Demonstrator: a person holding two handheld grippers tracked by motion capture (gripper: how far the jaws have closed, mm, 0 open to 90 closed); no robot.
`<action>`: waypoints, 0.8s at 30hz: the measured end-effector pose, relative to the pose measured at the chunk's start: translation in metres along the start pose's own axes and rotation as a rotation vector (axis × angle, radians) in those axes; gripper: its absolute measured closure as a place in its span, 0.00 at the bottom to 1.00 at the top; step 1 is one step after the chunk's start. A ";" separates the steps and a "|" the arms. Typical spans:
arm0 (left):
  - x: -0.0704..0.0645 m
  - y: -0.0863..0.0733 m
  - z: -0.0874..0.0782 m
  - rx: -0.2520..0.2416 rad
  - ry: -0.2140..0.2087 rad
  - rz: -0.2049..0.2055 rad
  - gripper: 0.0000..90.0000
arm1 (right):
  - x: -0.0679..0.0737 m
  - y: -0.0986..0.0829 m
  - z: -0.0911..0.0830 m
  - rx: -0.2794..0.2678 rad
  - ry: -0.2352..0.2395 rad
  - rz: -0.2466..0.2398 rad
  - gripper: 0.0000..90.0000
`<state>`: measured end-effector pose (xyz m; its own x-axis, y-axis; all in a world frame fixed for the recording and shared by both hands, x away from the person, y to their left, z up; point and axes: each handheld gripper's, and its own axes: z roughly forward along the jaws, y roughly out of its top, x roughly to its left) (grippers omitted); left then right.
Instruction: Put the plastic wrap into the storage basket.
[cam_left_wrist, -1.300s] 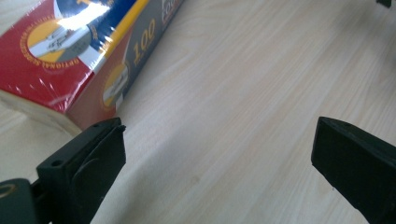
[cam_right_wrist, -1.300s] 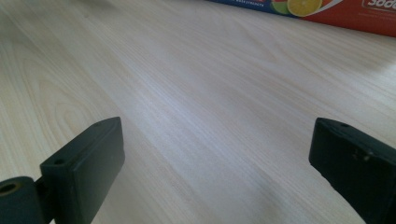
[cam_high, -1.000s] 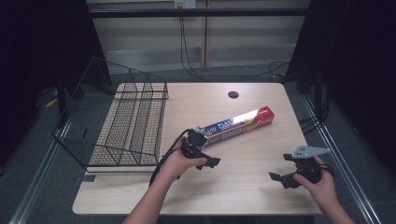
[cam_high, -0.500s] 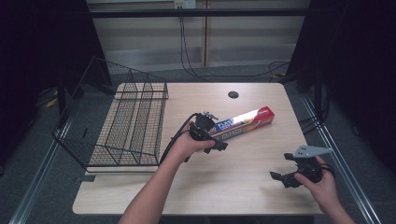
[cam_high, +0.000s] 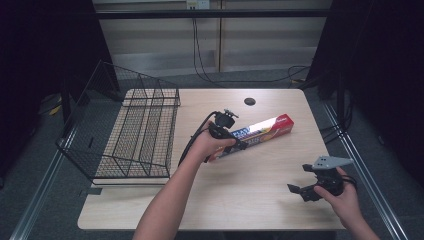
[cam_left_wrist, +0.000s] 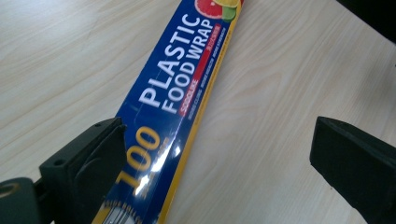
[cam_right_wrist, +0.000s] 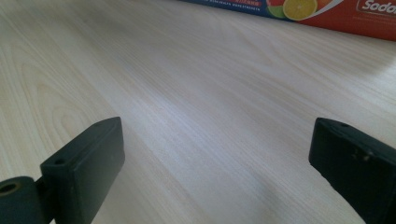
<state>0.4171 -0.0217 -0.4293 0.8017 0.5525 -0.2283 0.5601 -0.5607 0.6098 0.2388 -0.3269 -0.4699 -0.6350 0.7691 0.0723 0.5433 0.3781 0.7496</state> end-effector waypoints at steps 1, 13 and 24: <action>0.001 0.003 0.005 -0.003 0.019 -0.007 0.04 | 0.000 0.000 0.000 0.000 0.006 -0.006 0.04; 0.007 0.016 0.031 0.012 0.031 -0.014 0.04 | -0.001 0.000 0.001 0.004 0.014 -0.007 0.04; 0.008 0.020 0.049 0.050 0.041 0.005 0.04 | -0.001 -0.001 0.001 0.006 0.021 -0.006 0.04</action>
<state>0.4447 -0.0586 -0.4561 0.7955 0.5742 -0.1936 0.5671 -0.5929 0.5717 0.2394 -0.3276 -0.4715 -0.6495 0.7559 0.0818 0.5426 0.3855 0.7463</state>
